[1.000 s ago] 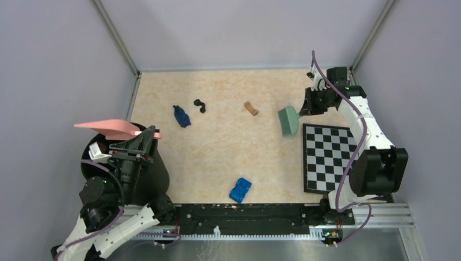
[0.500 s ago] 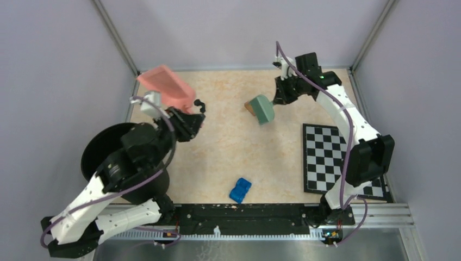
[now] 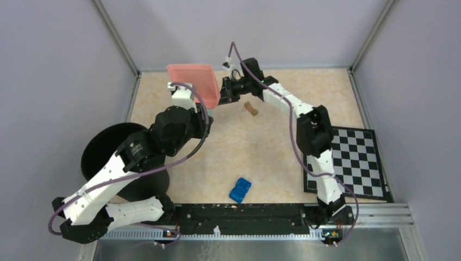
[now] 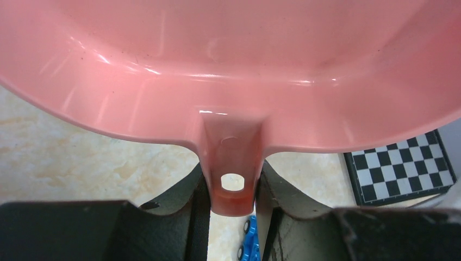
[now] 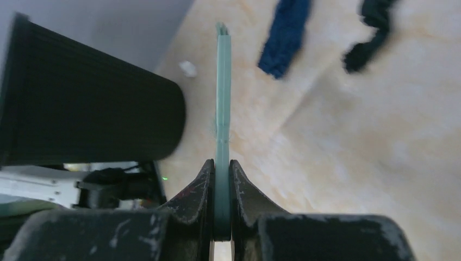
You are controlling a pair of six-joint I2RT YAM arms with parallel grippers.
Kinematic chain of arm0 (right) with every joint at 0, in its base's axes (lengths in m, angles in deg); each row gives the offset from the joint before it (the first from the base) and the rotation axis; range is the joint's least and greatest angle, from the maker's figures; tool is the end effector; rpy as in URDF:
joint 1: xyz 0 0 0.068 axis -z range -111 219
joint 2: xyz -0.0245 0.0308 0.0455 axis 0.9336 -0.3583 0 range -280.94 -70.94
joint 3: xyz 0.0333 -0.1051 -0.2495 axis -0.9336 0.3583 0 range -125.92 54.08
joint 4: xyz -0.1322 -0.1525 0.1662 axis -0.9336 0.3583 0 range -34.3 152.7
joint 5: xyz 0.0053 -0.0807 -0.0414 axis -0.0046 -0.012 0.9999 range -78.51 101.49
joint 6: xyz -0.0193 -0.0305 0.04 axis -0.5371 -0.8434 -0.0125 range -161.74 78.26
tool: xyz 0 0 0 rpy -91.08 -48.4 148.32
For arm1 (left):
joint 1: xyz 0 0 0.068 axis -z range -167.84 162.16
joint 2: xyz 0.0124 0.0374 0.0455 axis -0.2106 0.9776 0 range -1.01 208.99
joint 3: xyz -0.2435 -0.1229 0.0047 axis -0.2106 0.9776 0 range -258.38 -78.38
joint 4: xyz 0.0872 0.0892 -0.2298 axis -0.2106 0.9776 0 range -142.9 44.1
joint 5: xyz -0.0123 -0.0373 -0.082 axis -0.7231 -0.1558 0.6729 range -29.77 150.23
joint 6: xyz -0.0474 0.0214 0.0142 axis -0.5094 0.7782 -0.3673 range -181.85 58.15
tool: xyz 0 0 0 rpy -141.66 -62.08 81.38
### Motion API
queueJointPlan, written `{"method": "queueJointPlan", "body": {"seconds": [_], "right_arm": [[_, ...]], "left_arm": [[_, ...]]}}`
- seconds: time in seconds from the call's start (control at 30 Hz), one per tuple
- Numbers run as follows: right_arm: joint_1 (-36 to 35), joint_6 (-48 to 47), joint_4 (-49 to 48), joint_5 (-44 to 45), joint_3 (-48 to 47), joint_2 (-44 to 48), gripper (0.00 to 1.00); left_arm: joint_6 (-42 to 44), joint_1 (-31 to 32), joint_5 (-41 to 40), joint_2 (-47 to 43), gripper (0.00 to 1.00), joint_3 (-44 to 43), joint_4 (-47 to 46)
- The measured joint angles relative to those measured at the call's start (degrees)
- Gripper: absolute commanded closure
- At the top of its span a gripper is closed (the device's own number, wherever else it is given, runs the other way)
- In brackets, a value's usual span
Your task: Sweep away the paper scraps from the table
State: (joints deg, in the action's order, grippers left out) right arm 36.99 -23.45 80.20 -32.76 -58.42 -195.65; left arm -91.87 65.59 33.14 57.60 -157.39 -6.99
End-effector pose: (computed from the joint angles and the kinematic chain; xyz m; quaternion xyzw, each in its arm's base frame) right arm 0.4126 0.2873 0.2779 -0.2667 0.8018 0.4813 0.2331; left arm 0.1243 -0.1403 0.4349 0.0445 0.8305 -0.1974 0.5190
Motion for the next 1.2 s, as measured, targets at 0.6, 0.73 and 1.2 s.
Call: {"method": "queueJointPlan", "body": {"seconds": [0.6, 0.73, 1.2], "right_arm": [[-16.13, 44.70, -29.49, -1.73, -24.59, -30.53, 1.00], [-18.75, 45.16, -25.88, 4.37, -27.67, -32.48, 1.00], [-22.01, 36.15, -6.58, 21.22, -29.77, -31.61, 1.00]], "left_arm": [[6.84, 0.00, -4.68, 3.41, 1.00, 2.69, -2.10], [7.08, -0.02, -4.42, 3.04, 1.00, 3.39, -2.12], [6.16, -0.02, -3.13, 1.66, 1.00, 4.87, -2.14]]}}
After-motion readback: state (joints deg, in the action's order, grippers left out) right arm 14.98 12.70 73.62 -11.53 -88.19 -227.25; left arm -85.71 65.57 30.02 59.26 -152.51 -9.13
